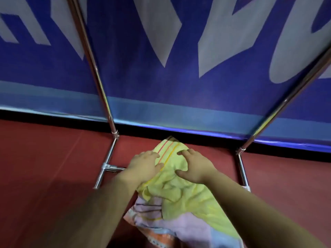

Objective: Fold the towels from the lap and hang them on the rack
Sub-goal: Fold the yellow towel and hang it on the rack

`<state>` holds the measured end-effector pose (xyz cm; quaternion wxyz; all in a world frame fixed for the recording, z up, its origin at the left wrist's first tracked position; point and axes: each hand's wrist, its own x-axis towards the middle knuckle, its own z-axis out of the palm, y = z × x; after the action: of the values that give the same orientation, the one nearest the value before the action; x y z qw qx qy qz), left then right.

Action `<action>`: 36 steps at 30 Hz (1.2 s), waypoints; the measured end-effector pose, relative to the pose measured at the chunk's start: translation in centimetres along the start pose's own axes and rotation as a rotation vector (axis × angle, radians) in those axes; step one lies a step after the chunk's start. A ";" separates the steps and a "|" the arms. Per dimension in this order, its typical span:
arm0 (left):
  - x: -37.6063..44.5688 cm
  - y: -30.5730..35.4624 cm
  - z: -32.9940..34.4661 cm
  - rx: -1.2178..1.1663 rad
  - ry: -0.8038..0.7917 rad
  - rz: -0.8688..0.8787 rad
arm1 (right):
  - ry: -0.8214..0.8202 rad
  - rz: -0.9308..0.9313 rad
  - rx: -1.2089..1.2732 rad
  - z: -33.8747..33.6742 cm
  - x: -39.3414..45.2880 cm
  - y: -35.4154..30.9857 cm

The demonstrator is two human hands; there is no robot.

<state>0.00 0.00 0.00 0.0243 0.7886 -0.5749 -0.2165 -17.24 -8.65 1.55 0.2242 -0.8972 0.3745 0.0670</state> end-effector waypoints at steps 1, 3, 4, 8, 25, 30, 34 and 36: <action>0.4 -0.1 1.1 -0.018 -0.056 -0.020 | -0.042 0.014 -0.001 1.2 0.3 -0.1; 1.2 -0.8 4.1 -0.061 -0.156 -0.046 | -0.090 0.018 0.009 3.8 0.8 0.1; 1.3 -1.2 5.5 -0.087 -0.214 -0.062 | -0.121 0.023 0.013 5.1 0.8 0.2; 0.8 -2.7 9.5 -0.112 -0.411 -0.081 | -0.239 0.049 -0.058 9.5 1.0 0.7; -3.3 0.3 1.3 -0.451 -0.163 -0.033 | -0.046 0.065 0.306 0.1 -4.2 2.1; -7.0 3.6 -5.4 -0.553 -0.014 0.098 | 0.160 0.064 0.442 -6.6 -8.3 0.9; -11.1 5.8 -9.9 -0.643 0.142 0.155 | 0.300 0.032 0.467 -11.3 -12.2 -1.1; -13.2 6.6 -11.7 -0.693 0.239 0.184 | 0.335 0.016 0.489 -12.4 -14.2 -2.3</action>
<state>-4.79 7.39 16.59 0.3760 0.6985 -0.5290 -0.3017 -26.29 -3.74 17.50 0.3683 -0.8121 0.4185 -0.1723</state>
